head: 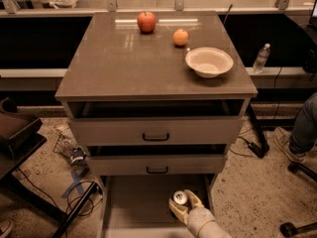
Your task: Place pepsi can into bottom drawer
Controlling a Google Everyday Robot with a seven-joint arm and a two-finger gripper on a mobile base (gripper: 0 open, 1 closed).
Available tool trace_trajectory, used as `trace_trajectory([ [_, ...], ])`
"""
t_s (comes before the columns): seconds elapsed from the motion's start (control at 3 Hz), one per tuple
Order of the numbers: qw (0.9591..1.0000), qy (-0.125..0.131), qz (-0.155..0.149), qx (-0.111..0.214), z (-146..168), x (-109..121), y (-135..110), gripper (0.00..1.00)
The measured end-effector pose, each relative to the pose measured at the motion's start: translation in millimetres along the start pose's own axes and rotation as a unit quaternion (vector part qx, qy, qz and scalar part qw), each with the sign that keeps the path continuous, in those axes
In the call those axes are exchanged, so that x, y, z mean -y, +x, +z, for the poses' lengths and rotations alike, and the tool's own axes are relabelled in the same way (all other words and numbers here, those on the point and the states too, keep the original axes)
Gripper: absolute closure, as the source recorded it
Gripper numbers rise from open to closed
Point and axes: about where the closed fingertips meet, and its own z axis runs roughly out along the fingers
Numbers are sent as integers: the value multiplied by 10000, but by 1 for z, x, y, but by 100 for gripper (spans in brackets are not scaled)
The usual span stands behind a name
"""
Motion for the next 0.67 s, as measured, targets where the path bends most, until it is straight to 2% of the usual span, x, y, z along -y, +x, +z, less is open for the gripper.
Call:
trace_trajectory([
  [0.33, 9997, -148, 105, -132, 24, -9, 28, 100],
  [0.67, 9988, -378, 188, -268, 61, -21, 67, 100],
])
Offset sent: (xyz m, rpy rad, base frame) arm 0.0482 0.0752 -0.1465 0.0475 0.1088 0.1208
